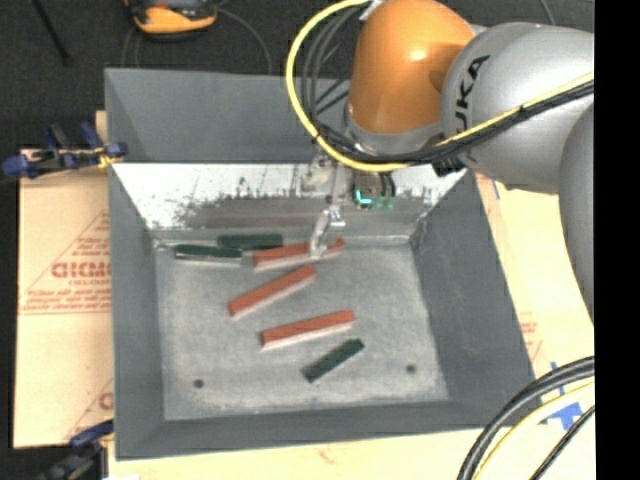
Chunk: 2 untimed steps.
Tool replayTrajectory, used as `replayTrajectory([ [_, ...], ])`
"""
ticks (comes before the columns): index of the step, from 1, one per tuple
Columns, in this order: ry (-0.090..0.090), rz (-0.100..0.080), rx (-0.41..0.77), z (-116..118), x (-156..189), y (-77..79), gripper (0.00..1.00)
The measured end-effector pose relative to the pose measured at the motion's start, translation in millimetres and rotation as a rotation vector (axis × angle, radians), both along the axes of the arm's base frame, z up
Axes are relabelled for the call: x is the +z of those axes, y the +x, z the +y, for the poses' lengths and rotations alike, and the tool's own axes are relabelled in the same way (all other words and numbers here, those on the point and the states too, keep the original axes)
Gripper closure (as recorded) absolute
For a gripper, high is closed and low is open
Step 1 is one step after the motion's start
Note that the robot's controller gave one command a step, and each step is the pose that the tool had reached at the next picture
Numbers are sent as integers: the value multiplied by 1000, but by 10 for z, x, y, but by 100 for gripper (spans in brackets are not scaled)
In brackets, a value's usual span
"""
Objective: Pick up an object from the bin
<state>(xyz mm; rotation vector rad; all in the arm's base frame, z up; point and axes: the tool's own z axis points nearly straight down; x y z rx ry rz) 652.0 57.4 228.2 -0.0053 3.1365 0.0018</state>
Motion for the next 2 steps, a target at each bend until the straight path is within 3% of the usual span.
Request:
replayTrajectory([
  [1, -2, -4, 78, -38, -527, -38, 0],
  [2, -1, -3, 96, -58, -663, -37, 0],
])
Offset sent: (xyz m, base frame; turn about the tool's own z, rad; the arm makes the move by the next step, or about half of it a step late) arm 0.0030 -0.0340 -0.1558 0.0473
